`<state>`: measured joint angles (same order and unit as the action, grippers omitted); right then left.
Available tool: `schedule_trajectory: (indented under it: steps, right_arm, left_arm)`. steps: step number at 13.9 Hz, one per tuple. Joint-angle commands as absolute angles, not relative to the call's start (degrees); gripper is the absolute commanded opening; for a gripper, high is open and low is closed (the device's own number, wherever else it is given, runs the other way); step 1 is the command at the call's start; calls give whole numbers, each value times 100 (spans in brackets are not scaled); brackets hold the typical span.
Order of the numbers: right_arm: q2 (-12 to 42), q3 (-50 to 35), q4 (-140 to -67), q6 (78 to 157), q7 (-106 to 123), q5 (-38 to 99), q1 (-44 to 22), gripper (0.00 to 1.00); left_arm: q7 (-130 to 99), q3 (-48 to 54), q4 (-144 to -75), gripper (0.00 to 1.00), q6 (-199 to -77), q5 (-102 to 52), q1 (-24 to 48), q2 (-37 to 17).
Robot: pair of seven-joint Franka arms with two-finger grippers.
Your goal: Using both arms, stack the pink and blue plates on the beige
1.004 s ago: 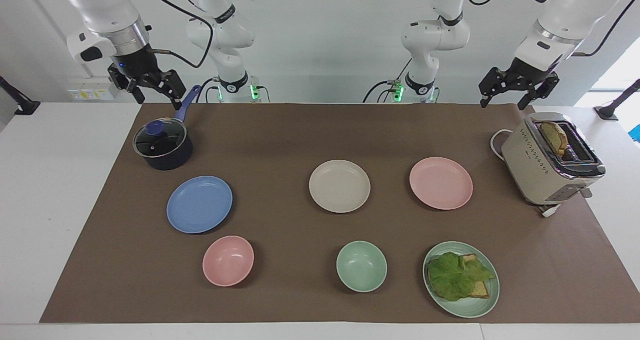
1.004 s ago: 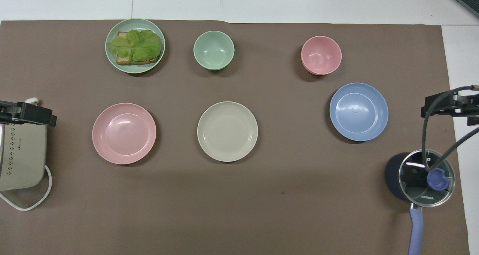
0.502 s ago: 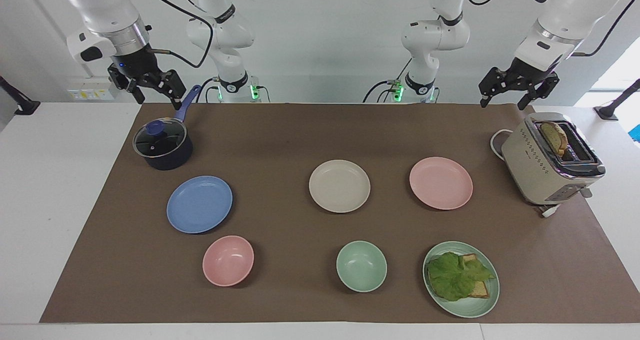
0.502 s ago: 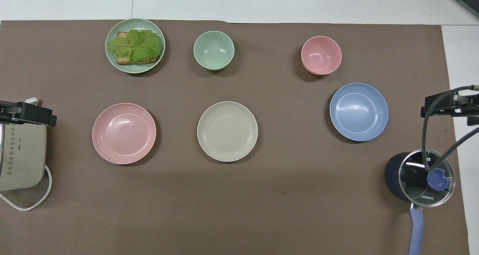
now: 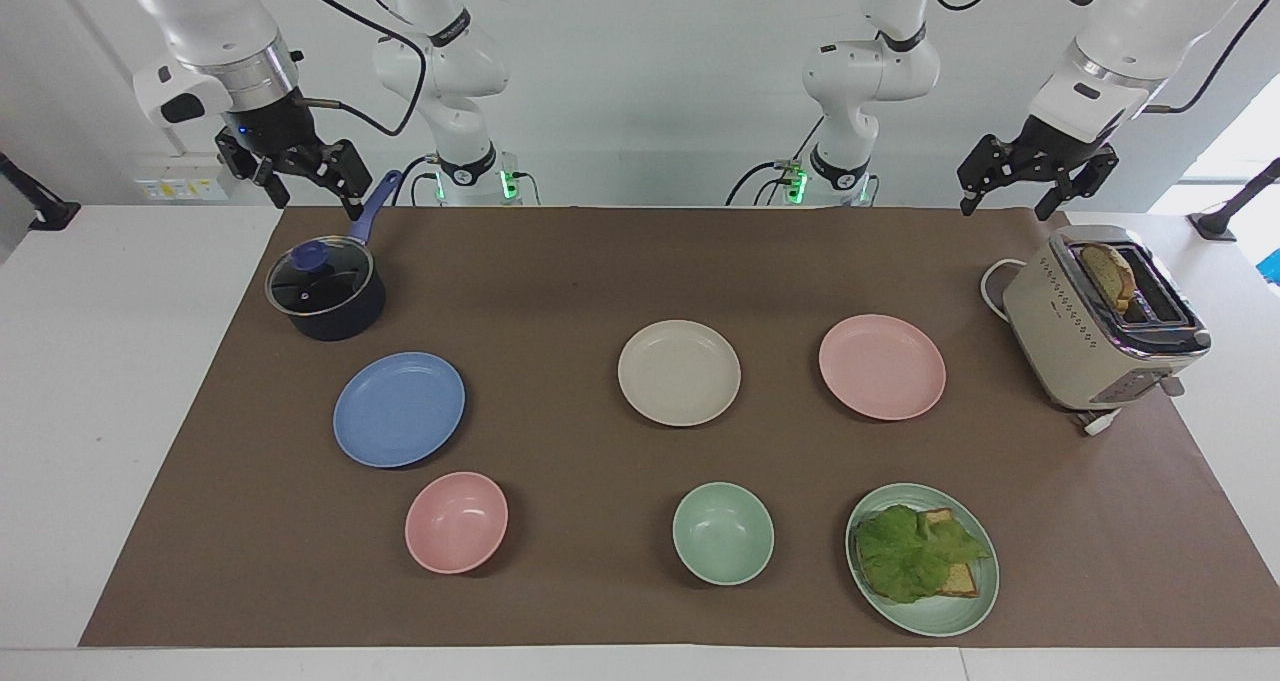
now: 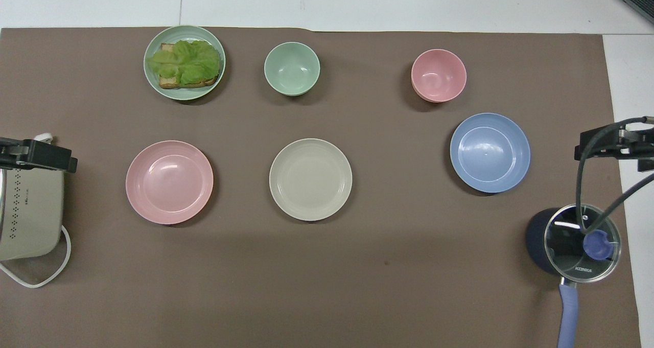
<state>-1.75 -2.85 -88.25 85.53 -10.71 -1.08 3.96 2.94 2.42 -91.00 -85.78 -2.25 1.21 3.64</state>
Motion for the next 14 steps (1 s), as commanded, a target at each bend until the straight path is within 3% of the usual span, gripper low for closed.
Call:
schedule_trajectory:
  steps: [1, 14]
  right_arm:
    - [-272, -299, -8903, 8534, -914, 35, 466, 100]
    - [-272, -281, -8912, 8561, -896, 35, 510, 100]
  left_arm:
    - [316, 202, -9526, 100, -8814, -290, 158, 519]
    - [325, 176, -11758, 100, -11265, -290, 62, 343]
